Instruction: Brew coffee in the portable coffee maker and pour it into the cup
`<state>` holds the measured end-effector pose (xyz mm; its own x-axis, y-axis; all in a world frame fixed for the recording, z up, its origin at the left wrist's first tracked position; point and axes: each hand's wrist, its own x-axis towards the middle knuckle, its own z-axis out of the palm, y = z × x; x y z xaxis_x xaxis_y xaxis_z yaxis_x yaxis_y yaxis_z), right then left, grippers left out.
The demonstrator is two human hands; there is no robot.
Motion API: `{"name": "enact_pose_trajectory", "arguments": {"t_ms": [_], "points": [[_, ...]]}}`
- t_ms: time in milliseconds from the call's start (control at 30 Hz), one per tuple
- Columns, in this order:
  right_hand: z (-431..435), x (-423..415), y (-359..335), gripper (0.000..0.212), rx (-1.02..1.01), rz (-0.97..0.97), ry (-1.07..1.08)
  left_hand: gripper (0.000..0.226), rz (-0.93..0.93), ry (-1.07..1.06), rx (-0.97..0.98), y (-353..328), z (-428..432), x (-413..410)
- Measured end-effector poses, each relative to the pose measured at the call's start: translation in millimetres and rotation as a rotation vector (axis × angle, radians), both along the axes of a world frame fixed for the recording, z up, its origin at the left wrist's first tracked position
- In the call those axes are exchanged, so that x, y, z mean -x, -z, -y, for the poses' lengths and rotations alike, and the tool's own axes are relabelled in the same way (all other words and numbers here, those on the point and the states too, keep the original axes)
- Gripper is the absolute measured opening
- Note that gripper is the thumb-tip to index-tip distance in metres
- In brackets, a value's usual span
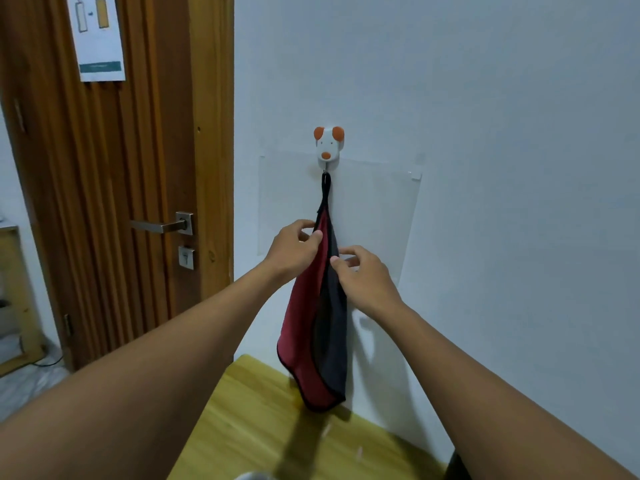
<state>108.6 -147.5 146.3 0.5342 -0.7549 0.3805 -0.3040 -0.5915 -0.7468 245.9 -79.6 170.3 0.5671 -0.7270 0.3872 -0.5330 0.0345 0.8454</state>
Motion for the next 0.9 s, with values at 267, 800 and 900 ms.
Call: {"name": "enact_pose_trajectory", "arguments": {"t_ms": [267, 800, 900], "points": [[-59, 50, 50, 0.016, 0.047, 0.01, -0.035, 0.048, 0.187, 0.072, -0.153, 69, -64, 30], [-219, 132, 164, 0.017, -0.226, -0.003, 0.032, 0.054, 0.233, 0.164, -0.207, 173, -228, 85], [-230, 126, 191, 0.024, -0.303, -0.066, 0.046, 0.07, 0.167, 0.139, -0.227, 207, -241, 76]]}}
